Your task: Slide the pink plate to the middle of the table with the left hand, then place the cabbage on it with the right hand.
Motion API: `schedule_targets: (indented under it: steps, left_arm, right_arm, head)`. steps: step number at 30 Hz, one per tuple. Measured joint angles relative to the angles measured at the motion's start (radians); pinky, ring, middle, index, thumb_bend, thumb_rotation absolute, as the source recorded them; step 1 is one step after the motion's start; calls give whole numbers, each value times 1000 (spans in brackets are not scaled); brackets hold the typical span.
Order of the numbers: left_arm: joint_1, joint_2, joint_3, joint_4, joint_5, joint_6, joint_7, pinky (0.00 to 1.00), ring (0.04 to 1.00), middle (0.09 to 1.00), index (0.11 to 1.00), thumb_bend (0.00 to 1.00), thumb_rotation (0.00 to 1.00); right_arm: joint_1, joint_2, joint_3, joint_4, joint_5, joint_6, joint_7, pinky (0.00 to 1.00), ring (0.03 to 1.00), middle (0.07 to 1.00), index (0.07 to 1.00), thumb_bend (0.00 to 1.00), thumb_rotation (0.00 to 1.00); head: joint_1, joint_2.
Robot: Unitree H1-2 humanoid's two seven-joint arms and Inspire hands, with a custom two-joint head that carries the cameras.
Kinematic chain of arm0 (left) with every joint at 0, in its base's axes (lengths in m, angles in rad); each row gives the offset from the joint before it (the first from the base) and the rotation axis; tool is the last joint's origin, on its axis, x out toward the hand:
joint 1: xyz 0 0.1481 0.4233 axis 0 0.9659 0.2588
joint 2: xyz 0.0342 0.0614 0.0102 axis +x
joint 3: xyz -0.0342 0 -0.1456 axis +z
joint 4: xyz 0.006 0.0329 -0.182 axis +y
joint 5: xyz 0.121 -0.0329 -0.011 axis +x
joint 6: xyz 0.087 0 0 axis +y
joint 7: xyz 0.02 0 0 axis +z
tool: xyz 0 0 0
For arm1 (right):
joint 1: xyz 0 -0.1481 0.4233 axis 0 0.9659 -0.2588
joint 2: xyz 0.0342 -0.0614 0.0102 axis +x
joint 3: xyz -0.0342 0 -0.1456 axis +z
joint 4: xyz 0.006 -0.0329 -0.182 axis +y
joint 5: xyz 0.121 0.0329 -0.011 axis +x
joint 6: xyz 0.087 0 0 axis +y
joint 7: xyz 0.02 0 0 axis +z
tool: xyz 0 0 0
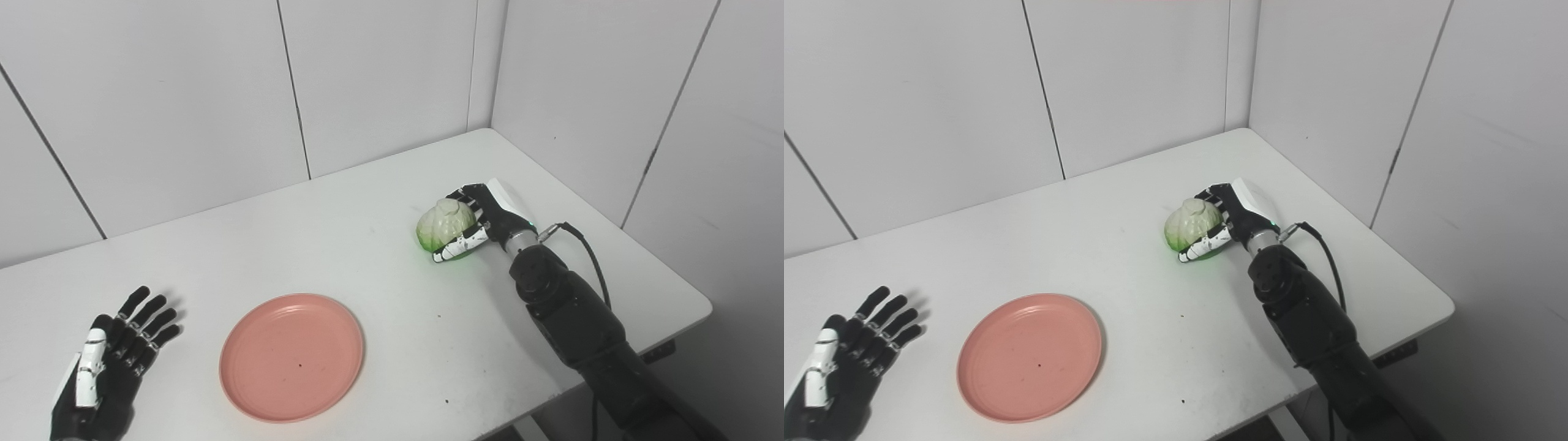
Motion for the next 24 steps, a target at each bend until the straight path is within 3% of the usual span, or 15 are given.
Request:
schedule_targets:
  steps: [12, 24]
  left_arm:
    - [13, -10, -15, -28, 8, 0, 34, 857, 873, 894, 889, 498, 998]
    - [31, -62, -44, -81, 58, 0, 114, 855, 876, 901, 898, 485, 1000]
  right_arm:
    - [22, 23, -24, -169, 16, 18, 6, 340, 397, 437, 528, 525, 0]
    - [-9, 47, 10, -360, 18, 59, 92, 336, 408, 455, 522, 525, 0]
  head:
    - [47, -3]
    - [129, 3]
